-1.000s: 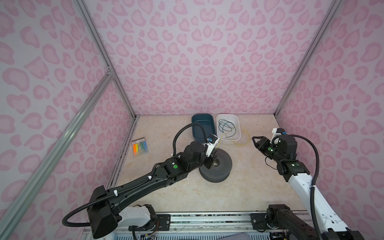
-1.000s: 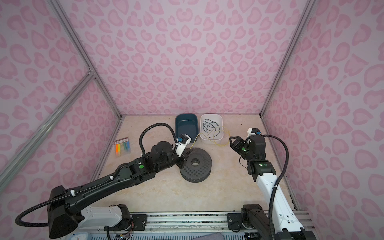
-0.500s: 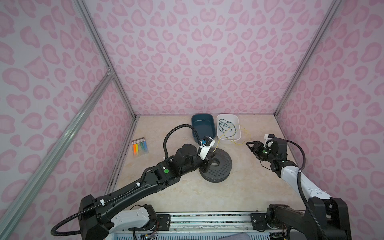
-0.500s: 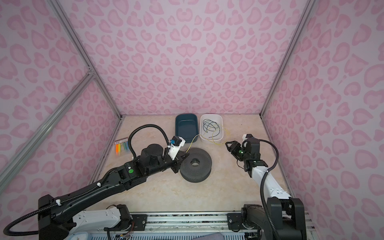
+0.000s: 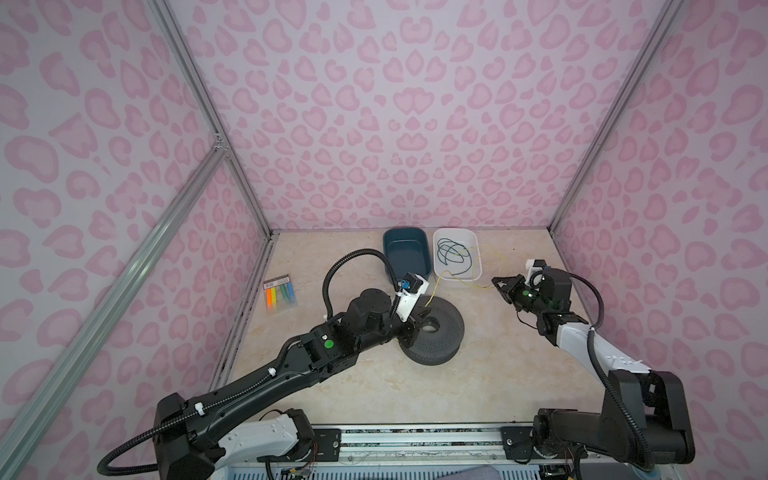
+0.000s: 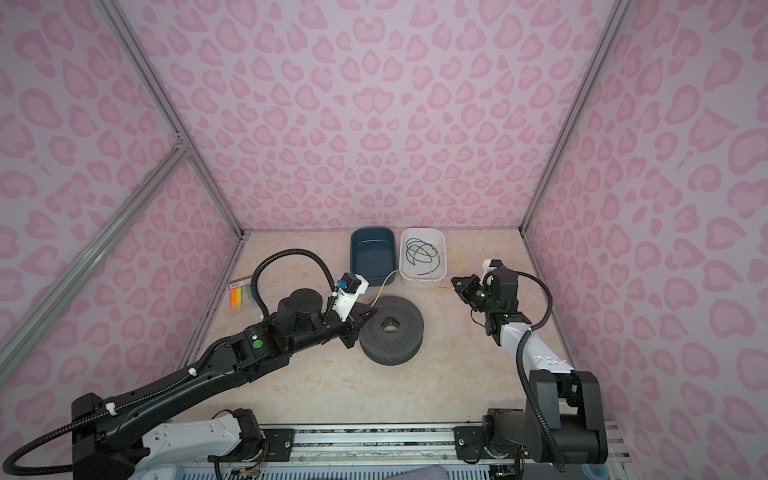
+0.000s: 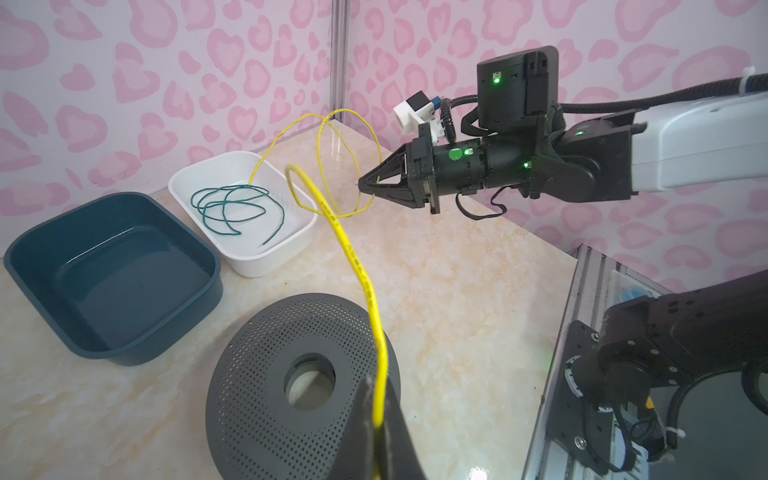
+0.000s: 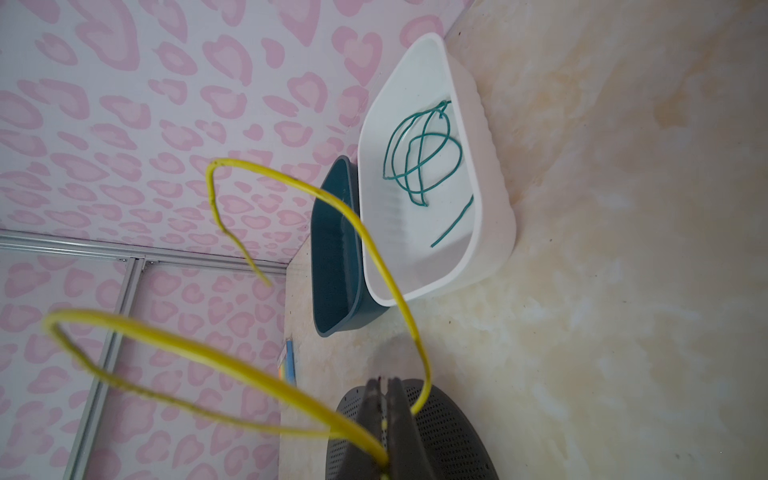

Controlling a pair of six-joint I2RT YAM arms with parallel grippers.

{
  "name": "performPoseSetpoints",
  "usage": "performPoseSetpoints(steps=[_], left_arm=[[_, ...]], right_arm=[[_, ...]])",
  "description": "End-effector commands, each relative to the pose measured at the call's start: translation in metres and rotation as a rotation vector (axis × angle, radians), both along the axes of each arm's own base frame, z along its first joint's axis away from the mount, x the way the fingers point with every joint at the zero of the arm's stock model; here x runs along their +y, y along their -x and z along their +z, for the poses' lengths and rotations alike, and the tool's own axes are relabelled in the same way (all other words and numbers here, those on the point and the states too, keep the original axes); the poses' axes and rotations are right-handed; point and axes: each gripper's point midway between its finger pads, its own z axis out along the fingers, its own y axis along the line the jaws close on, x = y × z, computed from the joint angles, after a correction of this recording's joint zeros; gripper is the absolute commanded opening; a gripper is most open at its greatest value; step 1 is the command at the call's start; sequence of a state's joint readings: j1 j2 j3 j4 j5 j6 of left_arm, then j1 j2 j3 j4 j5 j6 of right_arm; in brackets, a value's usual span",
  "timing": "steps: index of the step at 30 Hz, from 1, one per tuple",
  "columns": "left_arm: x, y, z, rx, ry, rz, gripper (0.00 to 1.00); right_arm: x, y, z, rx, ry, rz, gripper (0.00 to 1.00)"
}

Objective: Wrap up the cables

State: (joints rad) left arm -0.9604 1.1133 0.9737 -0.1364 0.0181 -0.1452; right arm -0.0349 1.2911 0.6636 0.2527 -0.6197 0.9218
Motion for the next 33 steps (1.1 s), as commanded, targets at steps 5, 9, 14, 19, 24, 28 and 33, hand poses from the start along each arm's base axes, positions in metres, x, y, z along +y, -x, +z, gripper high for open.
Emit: performPoseSetpoints(steps=[5,9,14,19,24,28,33], left_arm=[[0.034,-0.034,-0.046,0.081,-0.161,0.179,0.04],[0.059,-0.047,-0.079,0.119,-0.358,0.294,0.03],[0.081,-0.048,-0.106,0.136,-0.490,0.357,0.03],[0.096,-0.046,-0.130,0.161,-0.607,0.379,0.03],[0.099,-0.047,-0.143,0.174,-0.681,0.377,0.11],[0.083,-0.050,-0.113,0.151,-0.606,0.329,0.54],[0.075,-0.056,-0.022,0.014,-0.489,0.310,0.67]], right_arm=[[-0.014,0.014,0.021,-0.030,0.114,-0.045,0.00],[-0.044,0.016,0.042,-0.069,0.104,-0.157,0.00],[-0.081,0.008,0.079,-0.155,0.013,-0.267,0.00],[-0.094,-0.002,0.112,-0.229,-0.052,-0.296,0.00],[-0.083,-0.002,0.123,-0.245,-0.068,-0.235,0.00],[-0.060,0.003,0.114,-0.212,0.005,-0.174,0.00],[-0.044,0.014,0.091,-0.127,0.128,-0.156,0.00]])
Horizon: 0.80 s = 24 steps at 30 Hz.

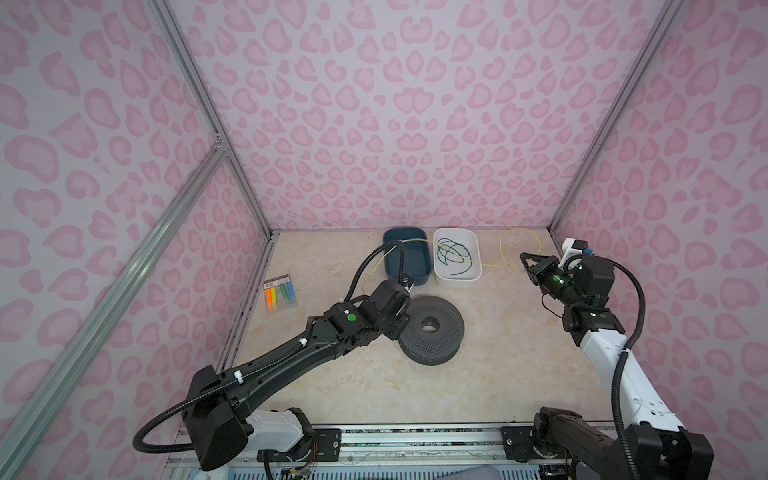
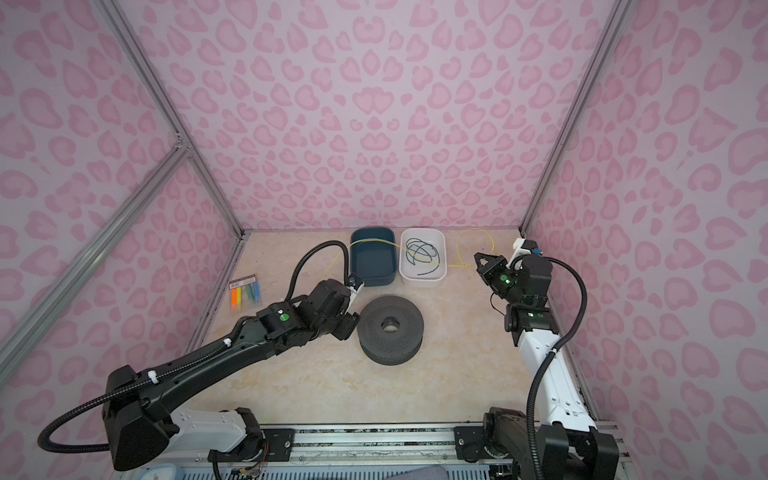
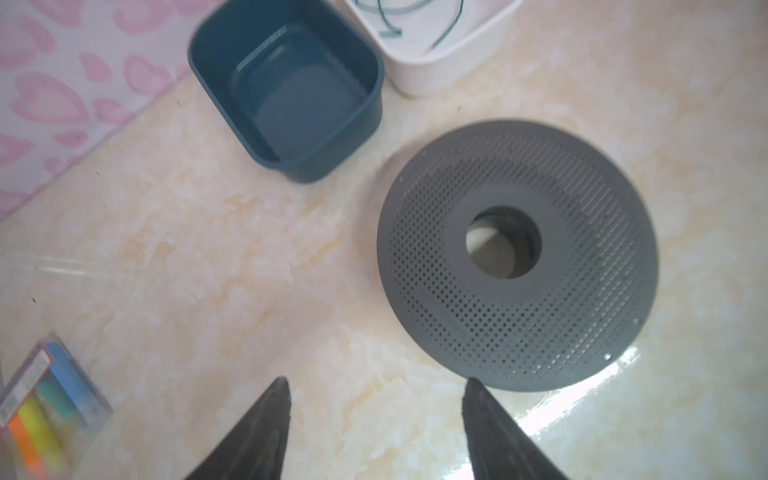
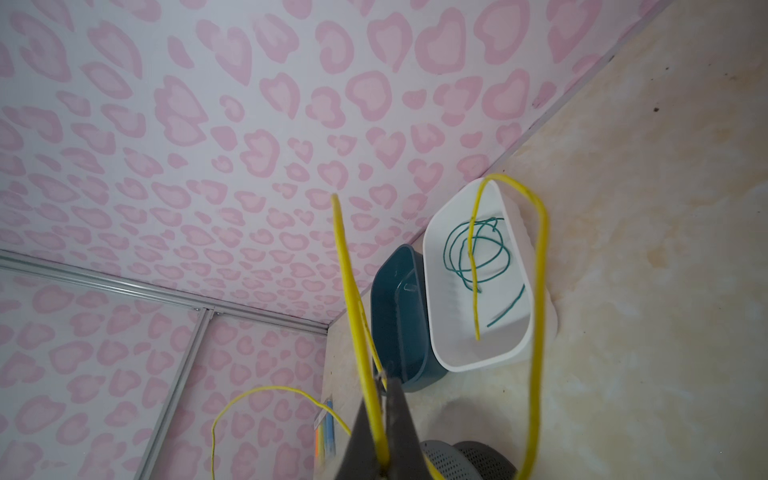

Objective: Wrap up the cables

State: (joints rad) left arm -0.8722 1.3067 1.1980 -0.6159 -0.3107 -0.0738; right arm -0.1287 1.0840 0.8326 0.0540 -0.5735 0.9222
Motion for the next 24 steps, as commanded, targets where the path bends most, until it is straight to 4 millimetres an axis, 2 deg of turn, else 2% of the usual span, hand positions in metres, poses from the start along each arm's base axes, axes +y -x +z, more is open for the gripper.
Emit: performPoseSetpoints(steps=[1,2,4,6,11,14,16,19,24], left_arm=[[0.003,0.001,0.058,-0.097,0.029,-0.040,0.65],[0.002,0.000,0.078,-0.126,0.054,-0.046,0.62],[-0.007,-0.001,0.105,-0.159,0.094,-0.076,0.52],[-0.030,0.002,0.116,-0.159,0.142,-0.144,0.45],[-0.128,0.022,0.097,-0.134,0.164,-0.435,0.46],[-0.175,0.021,0.084,-0.191,0.197,-0.542,0.45],[-0.194,0.017,0.080,-0.250,0.216,-0.579,0.47],[-0.211,0.010,0.078,-0.336,0.242,-0.600,0.49],[-0.224,0.004,0.067,-0.461,0.240,-0.627,0.50]], right_arm=[[0.000,0.005,-0.020,0.062,0.103,-0.024,0.00],[0.003,0.006,-0.022,0.071,0.111,-0.019,0.00],[0.011,0.008,-0.024,0.080,0.118,-0.004,0.00],[0.021,0.009,-0.023,0.078,0.113,0.014,0.00],[0.043,0.014,-0.019,0.070,0.096,0.058,0.00],[0.055,0.018,-0.014,0.062,0.065,0.090,0.00],[0.063,0.022,-0.010,0.054,0.043,0.110,0.00],[0.076,0.029,-0.008,0.050,0.030,0.137,0.00],[0.091,0.038,-0.005,0.046,0.011,0.172,0.00]])
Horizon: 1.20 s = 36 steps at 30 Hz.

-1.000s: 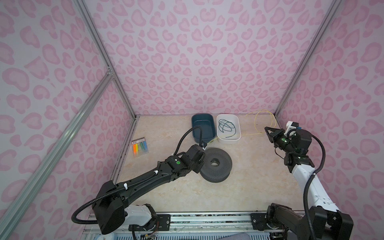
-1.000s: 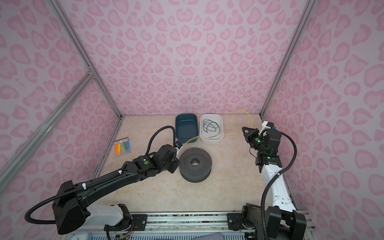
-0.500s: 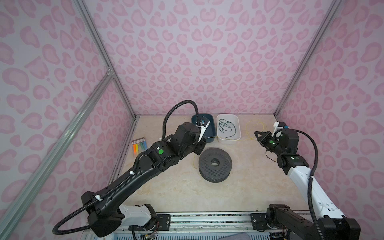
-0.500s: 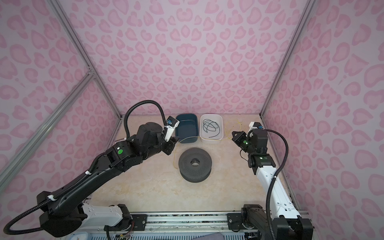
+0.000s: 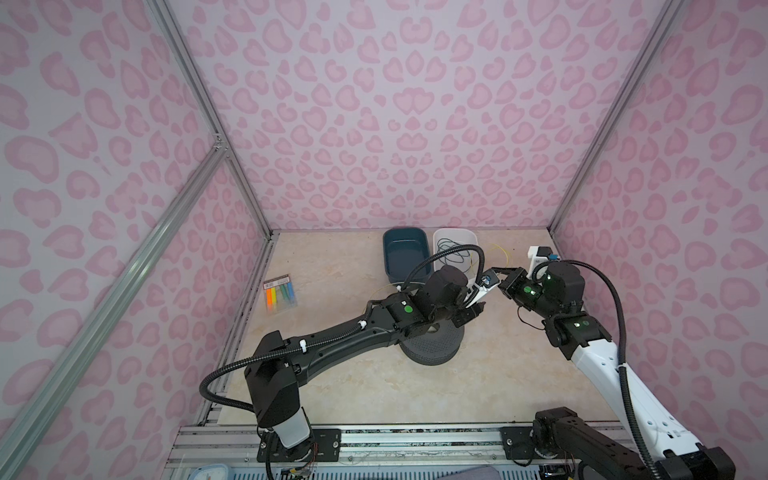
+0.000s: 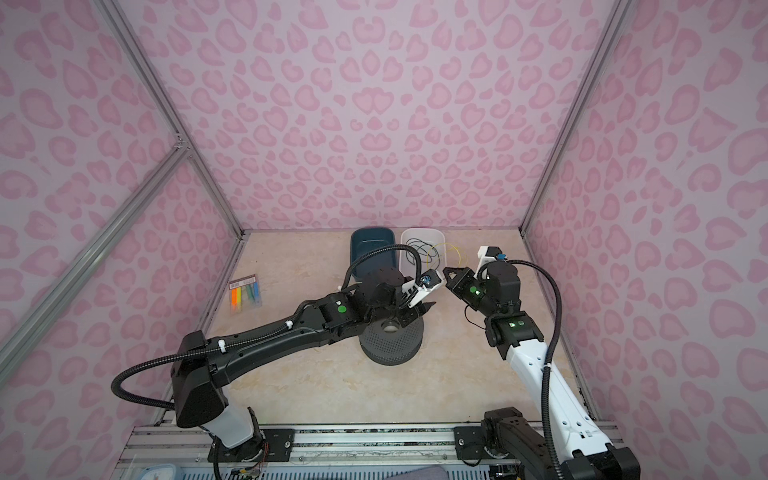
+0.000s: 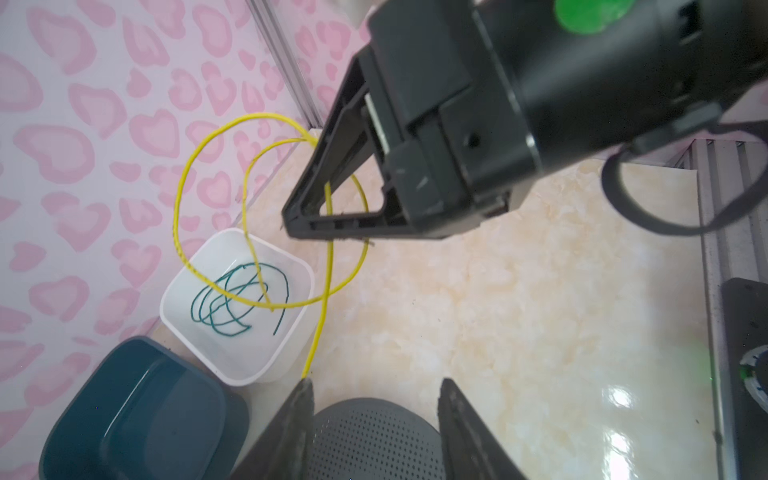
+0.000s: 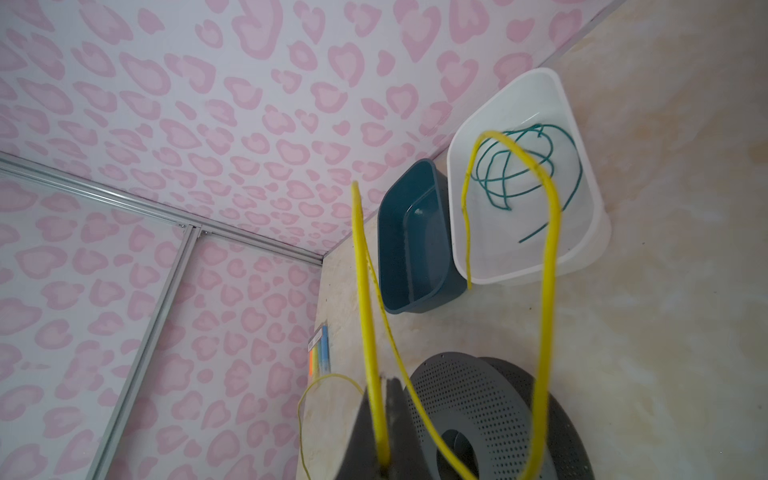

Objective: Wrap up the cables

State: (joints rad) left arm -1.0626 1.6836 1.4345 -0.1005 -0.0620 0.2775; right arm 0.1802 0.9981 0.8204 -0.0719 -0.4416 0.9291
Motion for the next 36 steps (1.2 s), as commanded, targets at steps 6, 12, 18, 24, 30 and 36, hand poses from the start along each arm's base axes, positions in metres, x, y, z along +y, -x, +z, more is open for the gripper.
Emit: performPoseSetpoints(steps=[6,12,18,24,30,36], left_arm=[[-0.014,-0.031,0.027,-0.276,0.129,0.074,0.38],[-0.016,-0.038,0.016,-0.289,0.101,0.102,0.27],[-0.016,-0.041,0.004,-0.278,0.059,0.107,0.16],[-0.012,-0.042,-0.002,-0.266,0.038,0.123,0.04],[-0.007,-0.041,0.010,-0.252,0.078,0.140,0.04],[0.011,-0.050,-0.002,-0.162,0.106,0.186,0.04]], right_arm=[[0.011,0.008,0.009,-0.021,-0.043,0.016,0.00],[0.016,0.013,0.006,-0.017,-0.039,0.035,0.00],[0.015,0.018,0.007,-0.018,-0.045,0.035,0.00],[0.019,0.021,0.012,-0.025,-0.053,0.052,0.00],[0.027,0.025,0.024,-0.078,-0.053,0.096,0.24],[0.009,0.041,0.062,-0.156,0.072,0.066,0.48]])
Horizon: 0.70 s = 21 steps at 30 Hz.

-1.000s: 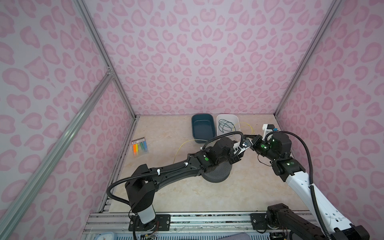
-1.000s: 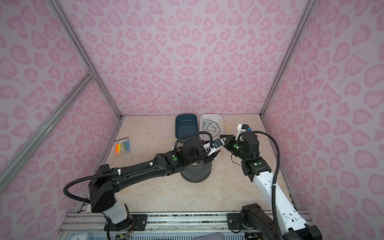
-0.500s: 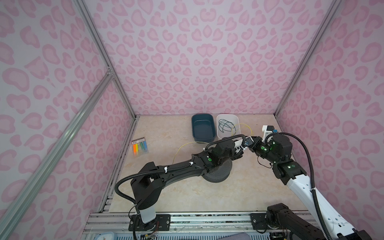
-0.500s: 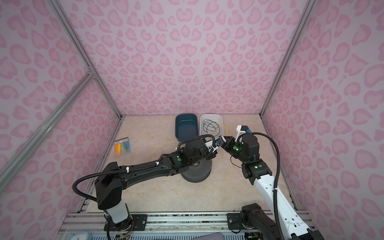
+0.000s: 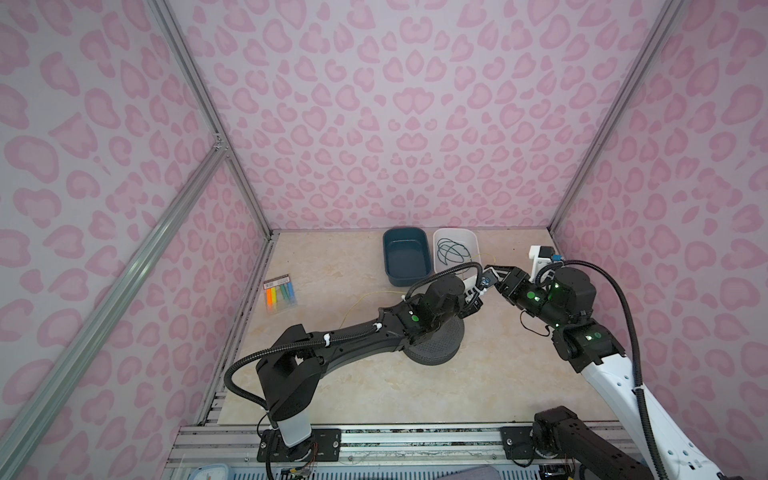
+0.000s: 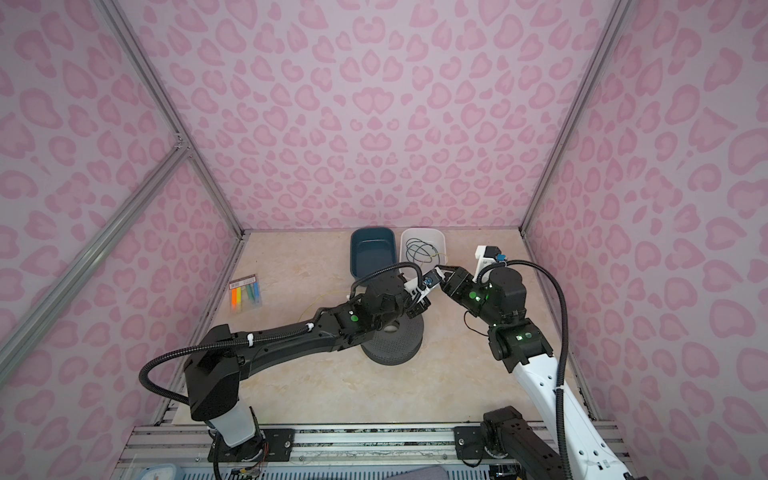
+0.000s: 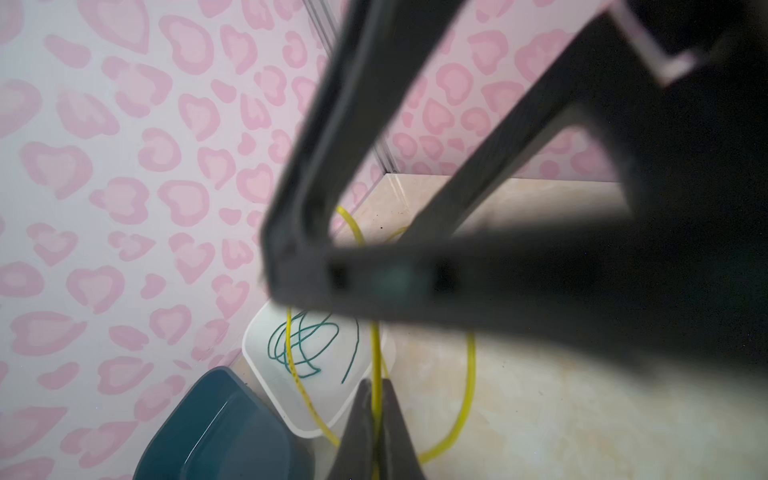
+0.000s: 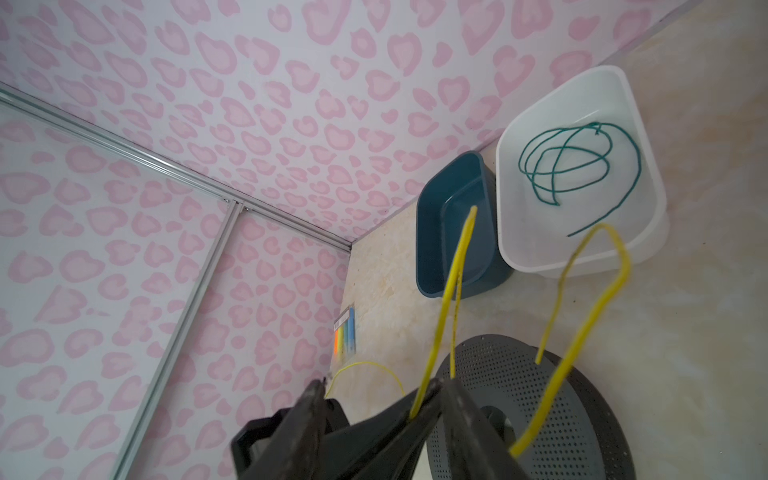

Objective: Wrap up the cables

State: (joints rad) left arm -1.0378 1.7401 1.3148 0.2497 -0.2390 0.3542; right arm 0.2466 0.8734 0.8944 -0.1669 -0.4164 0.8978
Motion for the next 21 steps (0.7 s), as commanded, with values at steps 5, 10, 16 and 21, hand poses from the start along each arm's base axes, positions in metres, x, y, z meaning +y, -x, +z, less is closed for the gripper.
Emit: performPoseSetpoints(steps=[5,10,16,21], left_arm=[[0.019,-0.009,0.011,0.078,0.103,0.045,0.04],[0.028,-0.006,0.025,0.103,0.168,0.060,0.04],[0.034,0.000,0.038,0.135,0.236,0.061,0.04],[0.036,0.003,0.040,0.149,0.261,0.057,0.04]], right_arm=[[-0.020,0.013,0.024,-0.075,0.088,-0.045,0.48],[-0.022,0.007,0.010,-0.049,0.029,-0.069,0.48],[-0.003,-0.006,-0.013,-0.021,-0.127,-0.013,0.48],[0.019,-0.011,-0.020,-0.009,-0.165,0.048,0.44]])
